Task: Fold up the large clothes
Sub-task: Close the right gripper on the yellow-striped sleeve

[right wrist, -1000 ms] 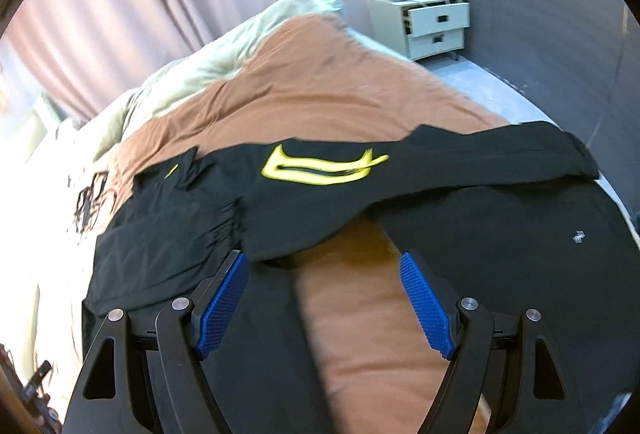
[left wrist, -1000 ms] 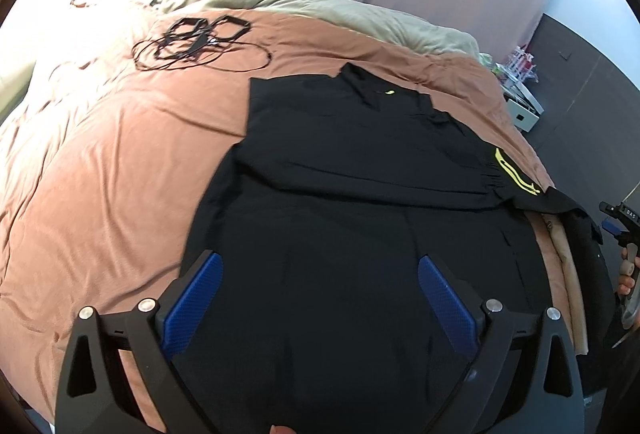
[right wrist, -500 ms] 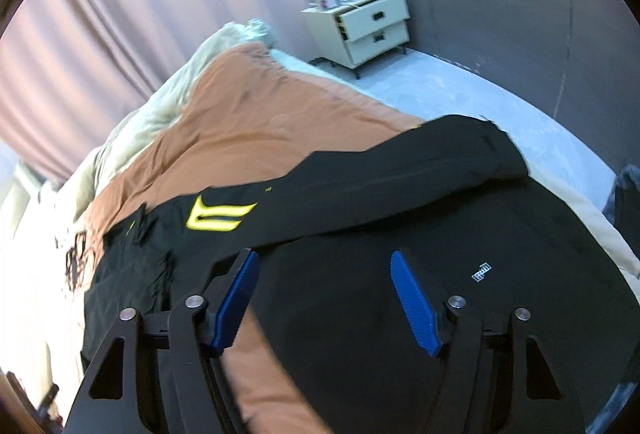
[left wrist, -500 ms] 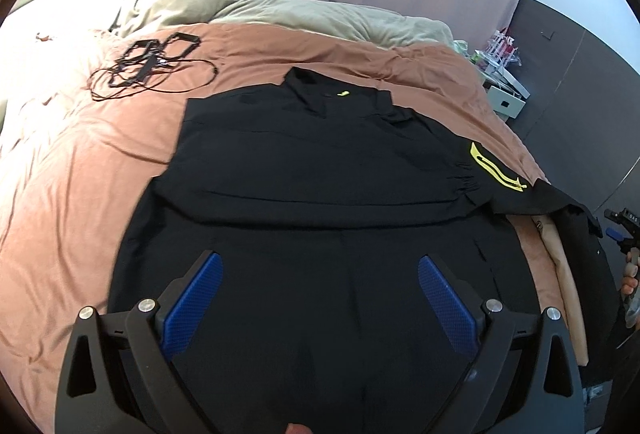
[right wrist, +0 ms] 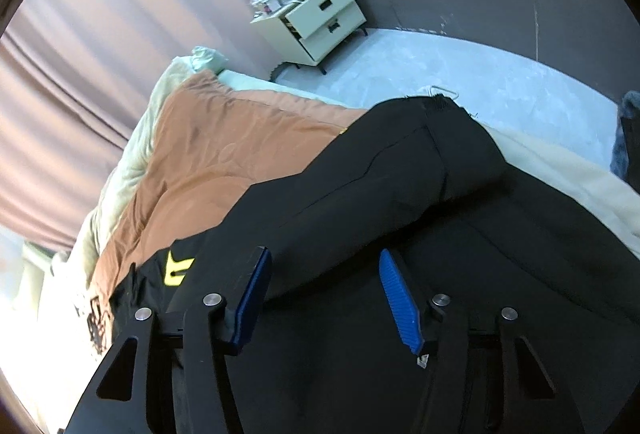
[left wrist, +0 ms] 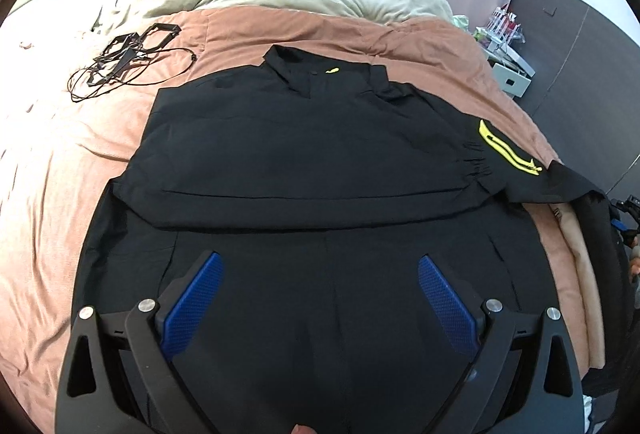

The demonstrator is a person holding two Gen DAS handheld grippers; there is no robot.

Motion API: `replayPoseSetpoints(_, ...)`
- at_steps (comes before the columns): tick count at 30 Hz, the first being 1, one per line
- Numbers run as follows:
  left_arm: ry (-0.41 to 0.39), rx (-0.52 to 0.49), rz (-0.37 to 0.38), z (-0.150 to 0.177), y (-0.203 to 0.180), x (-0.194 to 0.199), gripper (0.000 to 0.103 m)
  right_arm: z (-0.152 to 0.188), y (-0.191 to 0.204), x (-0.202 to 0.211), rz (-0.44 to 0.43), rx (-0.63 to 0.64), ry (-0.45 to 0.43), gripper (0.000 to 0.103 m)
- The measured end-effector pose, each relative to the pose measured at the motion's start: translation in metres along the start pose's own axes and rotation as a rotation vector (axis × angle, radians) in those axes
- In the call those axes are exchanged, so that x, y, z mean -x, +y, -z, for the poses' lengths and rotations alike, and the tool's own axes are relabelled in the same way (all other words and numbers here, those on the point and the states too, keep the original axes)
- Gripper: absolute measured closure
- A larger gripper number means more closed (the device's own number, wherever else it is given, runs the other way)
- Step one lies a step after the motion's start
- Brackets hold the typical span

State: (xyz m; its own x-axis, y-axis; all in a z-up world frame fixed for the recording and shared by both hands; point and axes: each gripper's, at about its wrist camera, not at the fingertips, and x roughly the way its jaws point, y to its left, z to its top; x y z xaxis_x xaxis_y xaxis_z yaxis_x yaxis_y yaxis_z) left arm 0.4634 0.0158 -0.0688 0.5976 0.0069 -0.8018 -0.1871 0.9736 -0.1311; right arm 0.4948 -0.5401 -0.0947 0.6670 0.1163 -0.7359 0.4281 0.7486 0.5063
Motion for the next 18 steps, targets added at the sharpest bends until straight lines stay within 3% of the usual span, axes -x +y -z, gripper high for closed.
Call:
replayPoseSetpoints(1, 0.002, 0.0, -0.006, 0.001, 0.004, 0.0, 0.003, 0.0, -0.003, -0.006, 0.001, -0.022, 0.008, 0.056)
replayPoseSetpoints(3, 0.003, 0.003, -0.018, 0.002, 0.013, 0.002, 0.003, 0.0, -0.013, -0.017, 0.001, -0.081, 0.02, 0.09)
replayPoseSetpoints(5, 0.0, 0.011, -0.03, 0.004, 0.024, 0.006, 0.003, 0.002, -0.019, -0.02, -0.021, -0.116, 0.003, 0.096)
replayPoseSetpoints(12, -0.039, 0.062, -0.037, 0.011, 0.063, 0.024, 0.003, -0.007, 0.023, 0.026, -0.017, -0.038, -0.133, 0.098)
replayPoseSetpoints(18, -0.057, 0.11, -0.024, 0.018, 0.093, 0.039, 0.003, -0.015, 0.104, 0.078, -0.083, 0.118, -0.21, 0.099)
